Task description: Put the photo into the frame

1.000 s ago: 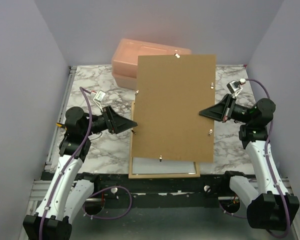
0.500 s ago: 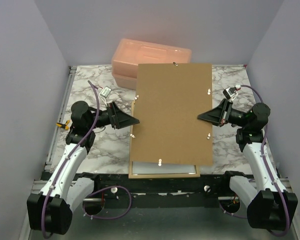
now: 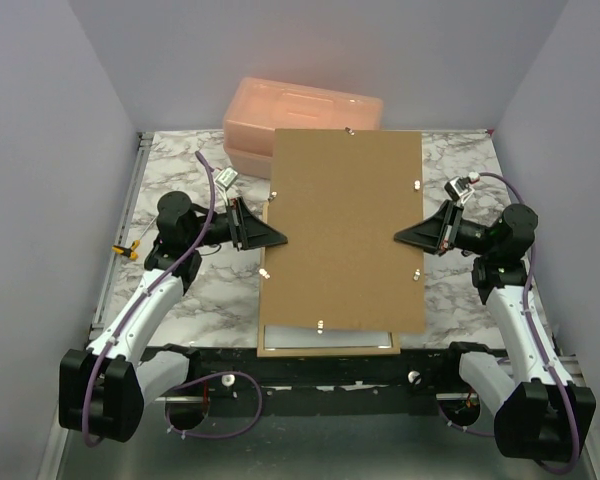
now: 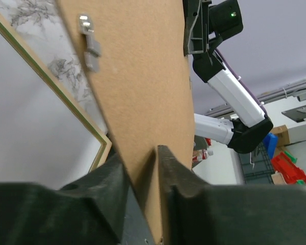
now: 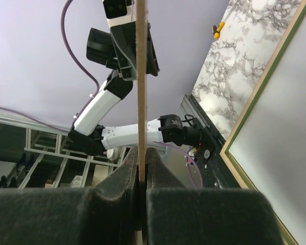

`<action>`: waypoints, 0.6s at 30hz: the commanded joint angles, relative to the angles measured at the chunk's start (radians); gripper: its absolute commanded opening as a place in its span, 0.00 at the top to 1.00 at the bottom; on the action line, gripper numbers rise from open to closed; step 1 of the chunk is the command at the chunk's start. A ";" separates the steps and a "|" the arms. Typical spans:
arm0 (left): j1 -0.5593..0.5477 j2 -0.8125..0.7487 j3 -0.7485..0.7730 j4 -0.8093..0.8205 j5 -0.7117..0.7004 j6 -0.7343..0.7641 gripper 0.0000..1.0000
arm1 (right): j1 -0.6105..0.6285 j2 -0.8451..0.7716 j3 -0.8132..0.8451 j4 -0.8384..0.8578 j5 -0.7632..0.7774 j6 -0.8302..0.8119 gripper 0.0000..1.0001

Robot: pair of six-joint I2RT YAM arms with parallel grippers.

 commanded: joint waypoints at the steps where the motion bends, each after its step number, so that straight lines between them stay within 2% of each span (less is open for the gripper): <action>1: -0.008 0.004 0.009 0.084 0.040 -0.008 0.81 | 0.005 -0.011 0.013 -0.037 0.005 -0.056 1.00; 4: -0.008 0.007 -0.009 0.116 0.038 -0.028 0.97 | 0.005 -0.007 0.016 -0.071 0.009 -0.095 0.99; 6: -0.008 0.007 -0.021 0.124 0.033 -0.035 1.00 | 0.005 0.000 0.025 -0.125 0.014 -0.151 0.98; 10: -0.006 0.000 -0.051 0.118 0.010 -0.034 1.00 | 0.004 0.016 0.046 -0.280 0.056 -0.297 0.80; 14: 0.005 -0.004 -0.099 0.130 -0.016 -0.041 1.00 | 0.005 0.037 0.027 -0.343 0.082 -0.372 0.50; 18: 0.031 -0.003 -0.161 0.172 -0.038 -0.079 1.00 | 0.005 0.056 -0.001 -0.403 0.112 -0.445 0.34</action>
